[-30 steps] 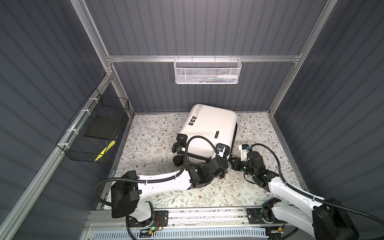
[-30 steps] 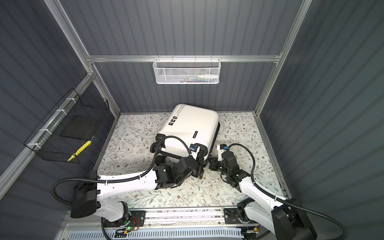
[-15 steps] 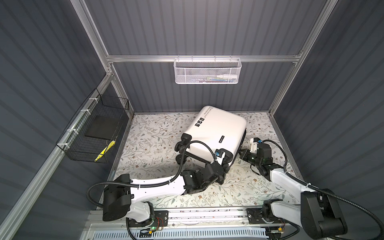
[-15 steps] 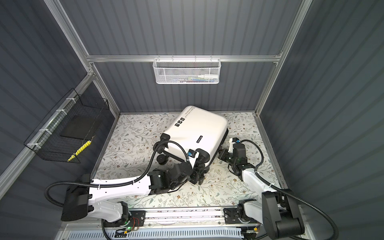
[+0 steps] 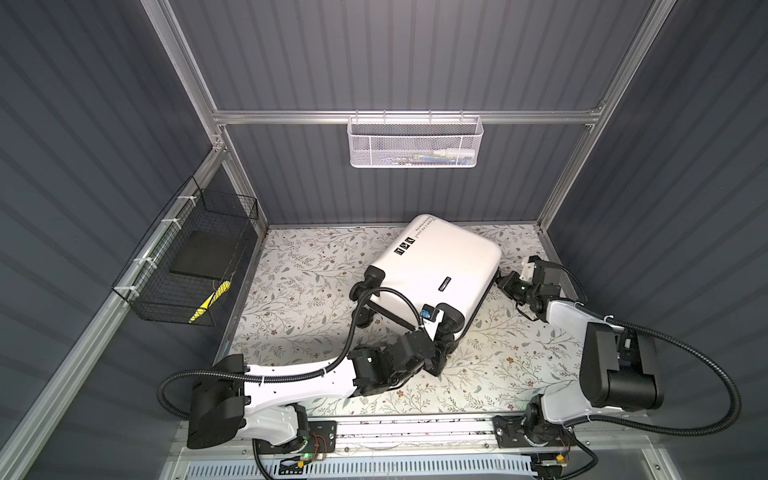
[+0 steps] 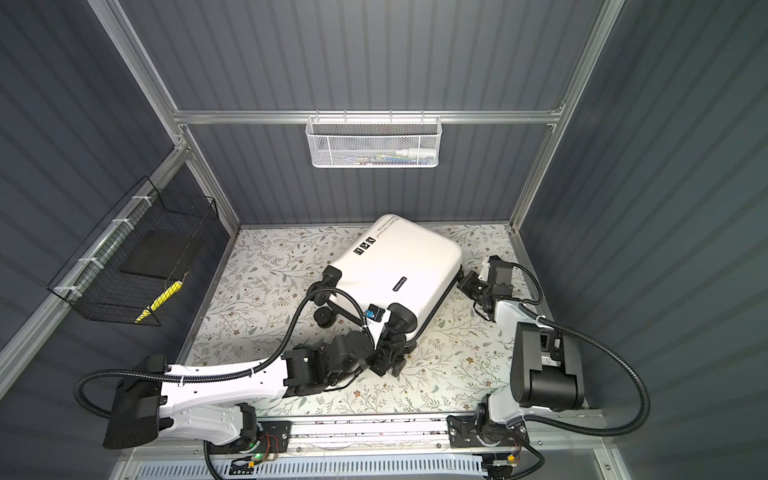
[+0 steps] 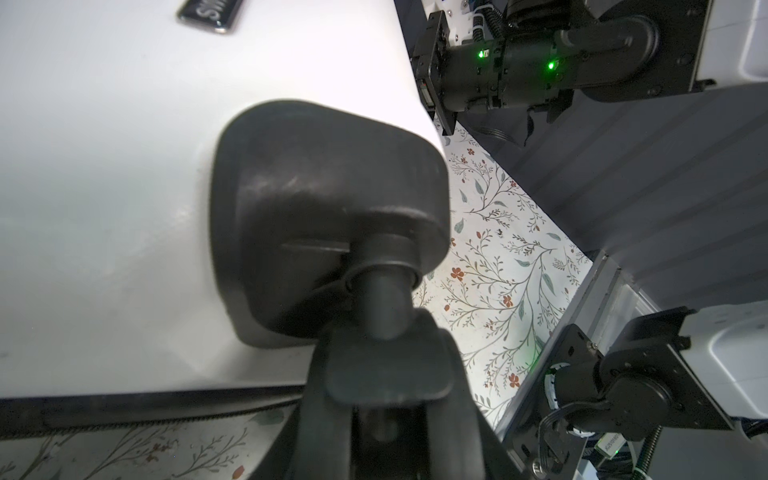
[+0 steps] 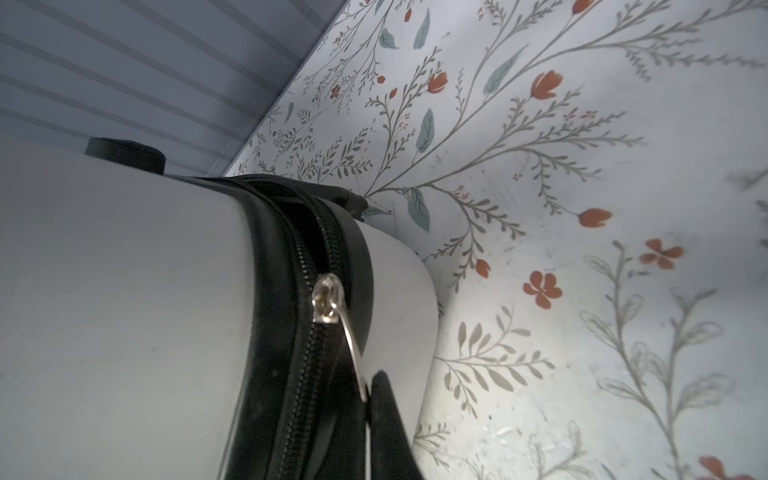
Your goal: Pack the luggage
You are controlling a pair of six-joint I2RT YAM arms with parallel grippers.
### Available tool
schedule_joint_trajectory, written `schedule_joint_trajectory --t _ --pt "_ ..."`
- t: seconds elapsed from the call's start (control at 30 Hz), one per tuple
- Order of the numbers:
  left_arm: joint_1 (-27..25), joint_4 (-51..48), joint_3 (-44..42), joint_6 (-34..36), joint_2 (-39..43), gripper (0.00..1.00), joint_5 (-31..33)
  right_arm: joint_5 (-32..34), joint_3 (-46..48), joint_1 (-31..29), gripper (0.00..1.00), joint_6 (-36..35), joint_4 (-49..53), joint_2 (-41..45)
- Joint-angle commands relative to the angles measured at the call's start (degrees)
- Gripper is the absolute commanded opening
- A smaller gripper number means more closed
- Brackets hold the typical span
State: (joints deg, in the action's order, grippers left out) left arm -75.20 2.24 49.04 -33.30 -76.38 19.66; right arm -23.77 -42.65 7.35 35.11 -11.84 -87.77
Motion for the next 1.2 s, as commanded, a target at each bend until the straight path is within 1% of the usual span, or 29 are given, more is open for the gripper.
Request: schedule_joint_trajectory --t 0.0,0.03,0.17,0.33,0.47,0.53,0.63,0.77,0.83,1.03,1.17 --pt "-0.74 -5.32 -1.14 -0.19 0.2 0.0 -1.92 5.12 -0.82 1.87 0.0 1.8 -4.54 -2.32" --pt "-0.74 -5.32 -0.99 -0.19 0.03 0.0 -2.13 2.95 -0.52 1.85 0.0 1.59 -4.6 -2.37" --pt "-0.74 -5.27 -0.78 0.11 -0.43 0.0 -2.32 1.59 -0.14 1.88 0.01 1.02 -3.81 -2.36" --pt "-0.74 -5.73 0.0 1.05 -0.78 0.0 -1.17 0.15 -1.16 1.96 0.22 1.74 -1.42 -2.31" --pt "-0.74 -6.49 0.97 1.64 -0.96 0.0 -0.17 0.03 -2.12 2.0 0.32 2.05 2.06 -1.63" --pt "-0.81 -6.77 1.23 1.97 -0.88 0.0 0.29 0.71 -2.39 2.01 0.41 2.06 4.41 -0.8" --pt "-0.74 -7.69 1.59 2.27 -0.48 0.11 1.09 1.56 -2.52 2.03 0.52 2.1 7.63 0.5" --pt "-0.68 -9.4 1.93 2.53 0.69 0.3 2.41 2.91 -2.43 1.99 0.64 2.23 11.41 2.51" --pt "-0.69 -10.67 1.94 2.48 1.68 0.42 3.51 3.18 -2.24 1.96 0.69 2.41 12.96 3.61" --pt "-0.57 -14.02 1.68 2.19 5.9 0.71 7.42 3.91 -2.34 1.97 0.79 2.17 17.35 7.56" --pt "-0.44 -16.5 1.67 2.05 8.9 0.86 10.21 3.91 -3.25 2.02 0.84 1.93 20.0 10.25"
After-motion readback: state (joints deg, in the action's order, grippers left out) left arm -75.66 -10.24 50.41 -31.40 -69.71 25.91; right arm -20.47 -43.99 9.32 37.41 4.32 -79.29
